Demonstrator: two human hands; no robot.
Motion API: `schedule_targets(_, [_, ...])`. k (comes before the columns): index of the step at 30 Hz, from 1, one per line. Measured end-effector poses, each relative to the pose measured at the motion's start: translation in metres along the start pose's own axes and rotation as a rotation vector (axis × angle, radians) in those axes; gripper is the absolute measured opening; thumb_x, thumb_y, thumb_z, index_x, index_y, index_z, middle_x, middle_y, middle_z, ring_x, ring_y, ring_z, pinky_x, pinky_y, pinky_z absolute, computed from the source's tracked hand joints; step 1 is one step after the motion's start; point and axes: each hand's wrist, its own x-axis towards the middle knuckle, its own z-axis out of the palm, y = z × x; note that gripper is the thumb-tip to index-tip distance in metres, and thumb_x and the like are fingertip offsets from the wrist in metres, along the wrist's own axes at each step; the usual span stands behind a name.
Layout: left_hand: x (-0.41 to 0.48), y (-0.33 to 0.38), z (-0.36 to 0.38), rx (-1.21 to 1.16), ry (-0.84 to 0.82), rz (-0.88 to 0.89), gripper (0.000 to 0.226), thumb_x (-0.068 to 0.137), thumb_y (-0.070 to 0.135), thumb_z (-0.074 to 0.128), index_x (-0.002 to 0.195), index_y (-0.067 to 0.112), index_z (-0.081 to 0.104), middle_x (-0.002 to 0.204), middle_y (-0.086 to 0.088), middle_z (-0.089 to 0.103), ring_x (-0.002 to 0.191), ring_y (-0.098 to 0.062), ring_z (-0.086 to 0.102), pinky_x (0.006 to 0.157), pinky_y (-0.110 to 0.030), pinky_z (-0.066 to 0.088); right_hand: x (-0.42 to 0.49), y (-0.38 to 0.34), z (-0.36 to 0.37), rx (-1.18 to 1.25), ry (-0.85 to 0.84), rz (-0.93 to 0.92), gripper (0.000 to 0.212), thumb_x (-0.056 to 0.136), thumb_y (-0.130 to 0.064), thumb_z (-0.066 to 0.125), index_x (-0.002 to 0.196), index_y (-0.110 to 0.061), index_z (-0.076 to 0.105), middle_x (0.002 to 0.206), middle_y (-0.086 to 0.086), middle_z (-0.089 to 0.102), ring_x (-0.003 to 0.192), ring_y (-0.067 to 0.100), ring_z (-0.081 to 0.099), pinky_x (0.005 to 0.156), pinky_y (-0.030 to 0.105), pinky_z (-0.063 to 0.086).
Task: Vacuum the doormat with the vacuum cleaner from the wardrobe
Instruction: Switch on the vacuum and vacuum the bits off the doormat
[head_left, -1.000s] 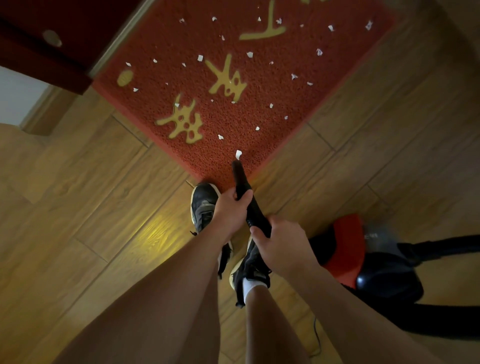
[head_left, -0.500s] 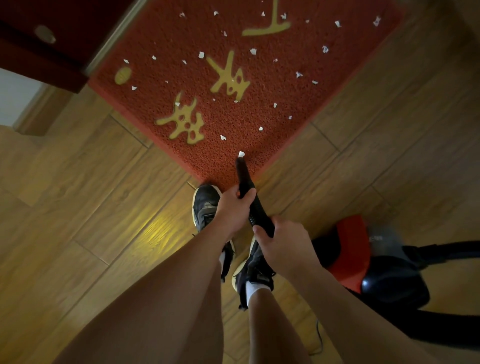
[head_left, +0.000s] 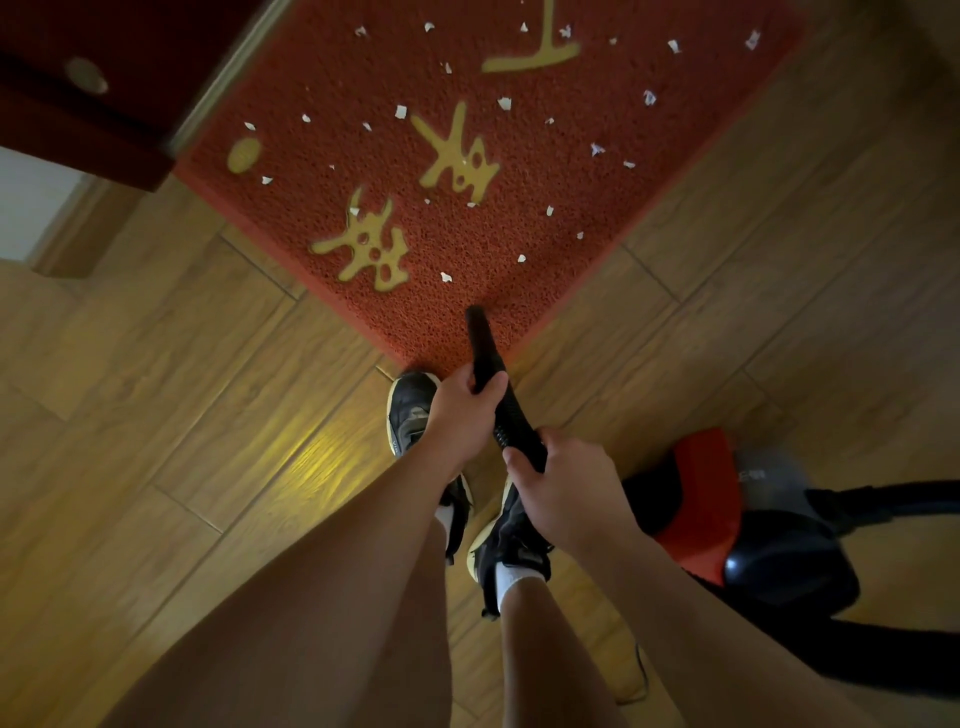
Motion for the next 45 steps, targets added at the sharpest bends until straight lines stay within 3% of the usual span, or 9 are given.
schedule_targets(5, [0.006, 0.008, -0.01, -0.012, 0.01, -0.003, 0.027, 0.1, 0.039, 0.059, 0.113, 0.017, 0.066, 0.098, -0.006, 0.07, 0.087, -0.022, 0.066, 0.069, -0.032, 0.049, 0.006, -0.012, -0.004, 0.035, 0.0, 0.008, 0.029, 0.098, -0.046, 0.055, 0.091, -0.019, 0.062, 0.072, -0.004, 0.066, 0.063, 0.011, 0.063, 0.063, 0.032, 0.057])
schedule_targets(12, [0.016, 0.017, -0.025, 0.028, 0.029, 0.016, 0.023, 0.101, 0.038, 0.058, 0.114, 0.021, 0.067, 0.091, 0.005, 0.067, 0.074, -0.008, 0.06, 0.057, -0.023, 0.039, 0.017, -0.025, -0.002, 0.04, -0.009, 0.038, 0.03, 0.098, -0.051, 0.052, 0.092, -0.023, 0.06, 0.071, -0.004, 0.065, 0.058, 0.012, 0.062, 0.056, 0.032, 0.054])
schedule_targets(18, [0.024, 0.022, -0.034, -0.014, 0.009, 0.008, 0.023, 0.101, 0.037, 0.059, 0.113, 0.018, 0.066, 0.094, 0.001, 0.068, 0.083, -0.016, 0.064, 0.062, -0.026, 0.044, 0.026, -0.036, -0.004, 0.031, -0.024, 0.048, 0.03, 0.099, -0.049, 0.051, 0.09, -0.022, 0.06, 0.069, -0.003, 0.064, 0.057, 0.013, 0.061, 0.054, 0.031, 0.051])
schedule_targets(23, [0.029, 0.029, -0.042, -0.034, -0.01, 0.014, 0.019, 0.101, 0.037, 0.059, 0.113, 0.023, 0.064, 0.1, 0.002, 0.068, 0.085, -0.012, 0.064, 0.07, -0.026, 0.05, 0.033, -0.045, -0.006, 0.031, -0.011, 0.061, 0.031, 0.097, -0.051, 0.051, 0.089, -0.023, 0.059, 0.068, -0.003, 0.064, 0.056, 0.013, 0.06, 0.053, 0.032, 0.051])
schedule_targets(28, [0.035, 0.033, -0.051, -0.049, 0.009, 0.018, 0.014, 0.101, 0.035, 0.061, 0.11, 0.025, 0.063, 0.094, 0.003, 0.068, 0.083, -0.014, 0.065, 0.066, -0.027, 0.05, 0.039, -0.057, -0.009, 0.036, -0.008, 0.058, 0.029, 0.098, -0.049, 0.052, 0.086, -0.023, 0.059, 0.066, -0.003, 0.063, 0.053, 0.013, 0.058, 0.049, 0.03, 0.046])
schedule_targets(31, [0.039, 0.034, -0.058, -0.065, 0.024, 0.006, 0.014, 0.099, 0.036, 0.063, 0.11, 0.027, 0.063, 0.093, 0.003, 0.068, 0.084, -0.018, 0.066, 0.068, -0.03, 0.049, 0.042, -0.066, -0.009, 0.019, -0.013, 0.043, 0.03, 0.097, -0.049, 0.053, 0.082, -0.023, 0.057, 0.064, -0.003, 0.062, 0.052, 0.014, 0.059, 0.051, 0.033, 0.051])
schedule_targets(35, [0.042, 0.038, -0.071, -0.061, 0.043, -0.006, 0.022, 0.098, 0.038, 0.064, 0.114, 0.022, 0.065, 0.095, -0.002, 0.068, 0.082, -0.019, 0.065, 0.067, -0.034, 0.049, 0.047, -0.076, -0.011, -0.001, -0.031, 0.025, 0.027, 0.094, -0.049, 0.059, 0.086, -0.023, 0.058, 0.064, -0.006, 0.062, 0.048, 0.01, 0.056, 0.045, 0.025, 0.043])
schedule_targets(42, [0.045, 0.05, -0.1, -0.114, 0.078, -0.027, 0.037, 0.088, 0.043, 0.072, 0.117, 0.02, 0.067, 0.098, -0.006, 0.071, 0.089, -0.03, 0.071, 0.081, -0.055, 0.06, 0.056, -0.104, -0.015, -0.052, -0.045, -0.015, 0.029, 0.093, -0.05, 0.061, 0.088, -0.021, 0.056, 0.068, -0.005, 0.061, 0.051, 0.009, 0.055, 0.047, 0.023, 0.039])
schedule_targets(45, [0.048, 0.058, -0.112, -0.112, 0.081, -0.03, 0.036, 0.092, 0.04, 0.072, 0.122, 0.02, 0.066, 0.103, -0.005, 0.07, 0.093, -0.027, 0.07, 0.084, -0.053, 0.06, 0.062, -0.116, -0.018, -0.086, -0.026, -0.037, 0.03, 0.092, -0.051, 0.062, 0.084, -0.023, 0.055, 0.067, -0.007, 0.06, 0.054, 0.01, 0.056, 0.052, 0.027, 0.044])
